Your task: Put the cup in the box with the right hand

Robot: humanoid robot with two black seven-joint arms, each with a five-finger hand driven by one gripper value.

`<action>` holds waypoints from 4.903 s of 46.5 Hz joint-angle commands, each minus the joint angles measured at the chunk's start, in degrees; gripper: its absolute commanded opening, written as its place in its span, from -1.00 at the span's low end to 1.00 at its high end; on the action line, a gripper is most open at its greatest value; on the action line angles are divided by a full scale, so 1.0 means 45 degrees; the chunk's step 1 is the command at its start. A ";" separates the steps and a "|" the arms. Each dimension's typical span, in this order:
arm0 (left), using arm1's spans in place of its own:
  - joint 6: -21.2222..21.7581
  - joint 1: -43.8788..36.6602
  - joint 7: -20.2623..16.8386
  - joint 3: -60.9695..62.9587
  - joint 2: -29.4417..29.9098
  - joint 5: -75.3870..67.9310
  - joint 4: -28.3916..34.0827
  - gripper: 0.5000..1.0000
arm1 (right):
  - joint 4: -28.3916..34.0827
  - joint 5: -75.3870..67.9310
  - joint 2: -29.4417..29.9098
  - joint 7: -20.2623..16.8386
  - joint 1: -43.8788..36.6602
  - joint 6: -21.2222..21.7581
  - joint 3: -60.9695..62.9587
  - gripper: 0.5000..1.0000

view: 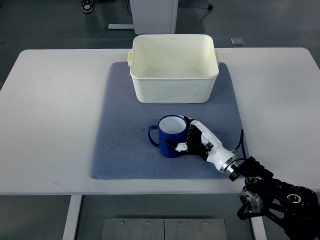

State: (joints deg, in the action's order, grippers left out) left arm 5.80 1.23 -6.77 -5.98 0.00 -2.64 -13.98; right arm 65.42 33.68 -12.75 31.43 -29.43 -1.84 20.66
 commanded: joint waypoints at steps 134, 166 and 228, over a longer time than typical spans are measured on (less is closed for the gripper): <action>0.0000 0.0000 0.0000 0.0000 0.0000 0.0000 0.0002 1.00 | -0.6531 -0.1820 0.2833 -0.2903 -0.7328 -0.0255 -0.0333 -1.00; 0.0000 0.0000 0.0000 0.0000 0.0000 0.0000 -0.0017 1.00 | -0.6453 -0.1839 0.2833 -0.2493 -0.7152 -0.0391 -0.0333 0.98; 0.0000 0.0000 0.0000 0.0000 0.0000 0.0000 0.0002 1.00 | -0.1141 -0.2367 -0.3144 -0.3411 -0.3423 -0.0177 0.3494 0.99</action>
State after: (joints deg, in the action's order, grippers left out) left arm 5.80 1.23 -6.77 -5.98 0.00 -2.64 -13.98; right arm 59.83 22.98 -26.45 16.13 -46.78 -2.72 34.59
